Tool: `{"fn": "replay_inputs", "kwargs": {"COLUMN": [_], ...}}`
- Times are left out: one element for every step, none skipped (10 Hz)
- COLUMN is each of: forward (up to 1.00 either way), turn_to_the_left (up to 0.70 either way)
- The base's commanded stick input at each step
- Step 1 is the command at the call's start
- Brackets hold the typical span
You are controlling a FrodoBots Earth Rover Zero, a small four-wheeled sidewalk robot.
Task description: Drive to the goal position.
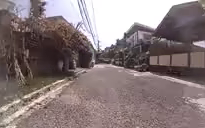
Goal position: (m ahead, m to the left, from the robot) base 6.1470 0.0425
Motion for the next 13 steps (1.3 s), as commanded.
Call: {"fn": "replay_inputs", "kwargs": {"forward": [1.00, 1.00, 1.00, 1.00, 1.00, 1.00, 1.00, 1.00, 1.00, 1.00, 1.00, 1.00, 1.00], "turn_to_the_left": [0.00, 0.00, 0.00, 0.00, 0.00, 0.00, 0.00, 0.00, 0.00, 0.00, 0.00, 0.00, 0.00]}}
